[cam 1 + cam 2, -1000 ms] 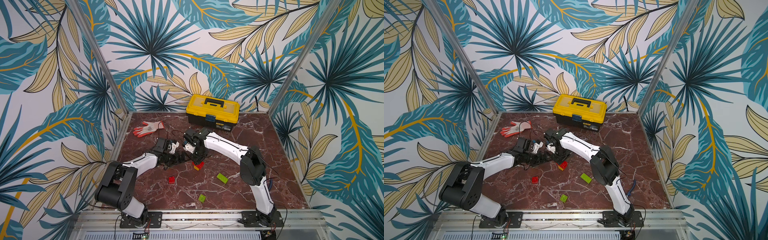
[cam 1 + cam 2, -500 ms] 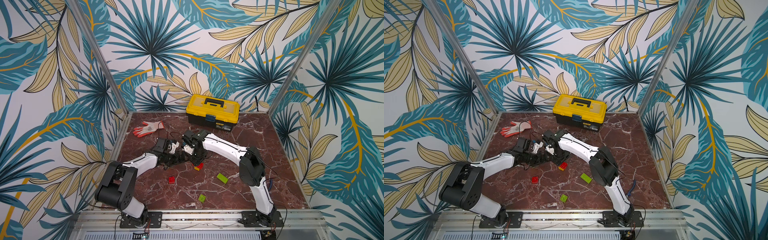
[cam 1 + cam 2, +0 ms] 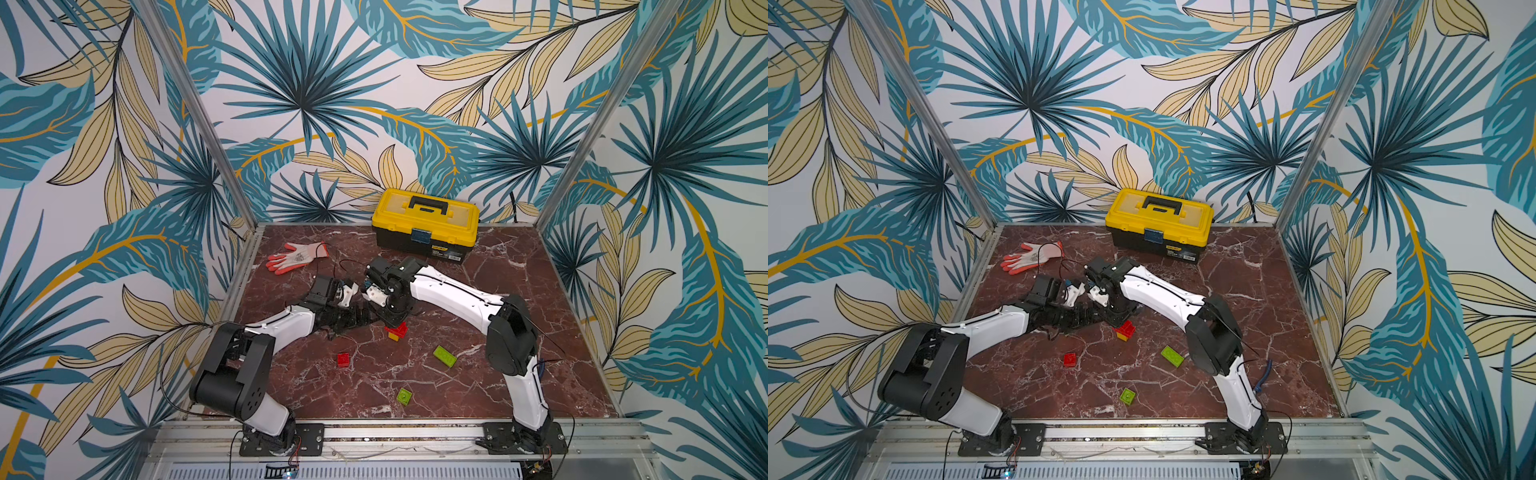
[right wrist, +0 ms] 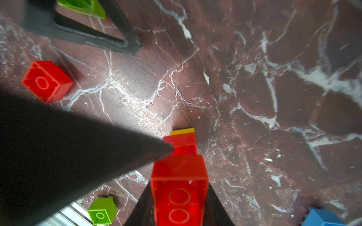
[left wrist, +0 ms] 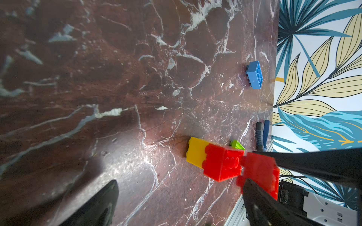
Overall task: Assemble a carrot with lego
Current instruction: Assemble the lego brick with the lego brick.
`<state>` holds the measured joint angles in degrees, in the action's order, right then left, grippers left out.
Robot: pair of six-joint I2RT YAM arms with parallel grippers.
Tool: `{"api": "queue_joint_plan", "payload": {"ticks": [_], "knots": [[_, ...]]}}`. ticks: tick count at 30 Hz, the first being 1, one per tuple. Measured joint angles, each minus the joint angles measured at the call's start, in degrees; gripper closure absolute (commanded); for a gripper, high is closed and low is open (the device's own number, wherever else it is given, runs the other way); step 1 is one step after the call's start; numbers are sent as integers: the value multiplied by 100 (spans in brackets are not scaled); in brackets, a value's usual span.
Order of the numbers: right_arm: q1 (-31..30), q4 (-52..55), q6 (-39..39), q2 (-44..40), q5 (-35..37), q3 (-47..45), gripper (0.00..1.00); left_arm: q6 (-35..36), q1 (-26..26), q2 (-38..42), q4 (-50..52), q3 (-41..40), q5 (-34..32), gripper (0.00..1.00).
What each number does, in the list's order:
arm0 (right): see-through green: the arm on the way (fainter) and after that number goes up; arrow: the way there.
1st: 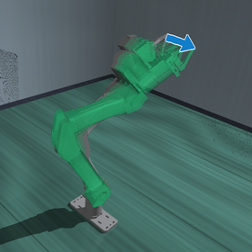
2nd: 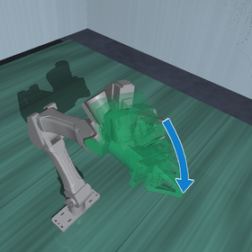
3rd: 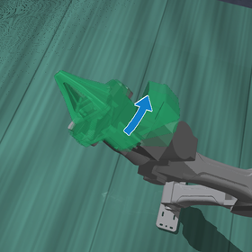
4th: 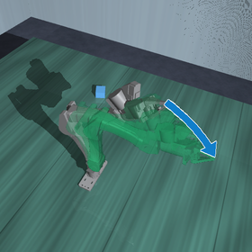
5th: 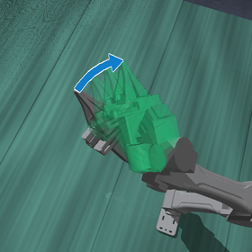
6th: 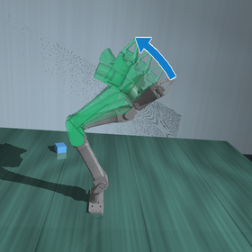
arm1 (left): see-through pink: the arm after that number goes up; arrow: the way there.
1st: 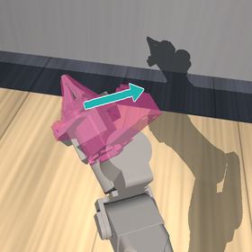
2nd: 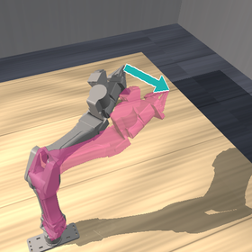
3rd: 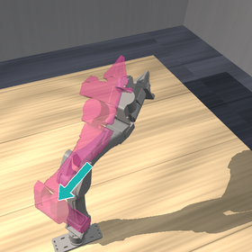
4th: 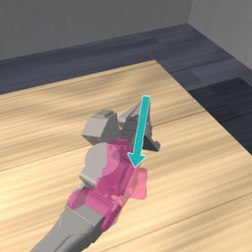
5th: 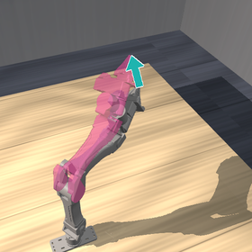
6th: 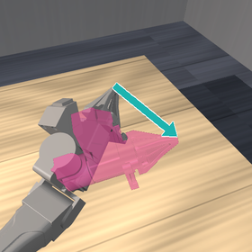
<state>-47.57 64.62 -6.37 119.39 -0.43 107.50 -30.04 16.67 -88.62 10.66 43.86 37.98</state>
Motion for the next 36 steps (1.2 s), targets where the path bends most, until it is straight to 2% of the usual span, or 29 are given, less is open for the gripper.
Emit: {"api": "queue_joint_plan", "payload": {"ticks": [10, 17, 25, 36], "knots": [[0, -114, -315, -164, 44, -284, 68, -118, -195, 2, -63, -201, 28, 1], [2, -212, -433, -164, 39, -363, 68, -299, -527, 127, -330, -581, 455, 0], [31, -306, -485, -162, 31, -369, 68, -350, -542, 131, -575, -588, 723, 1], [39, -310, -520, 61, -48, -389, 69, -365, -542, 129, -634, -588, 774, 1]]}}
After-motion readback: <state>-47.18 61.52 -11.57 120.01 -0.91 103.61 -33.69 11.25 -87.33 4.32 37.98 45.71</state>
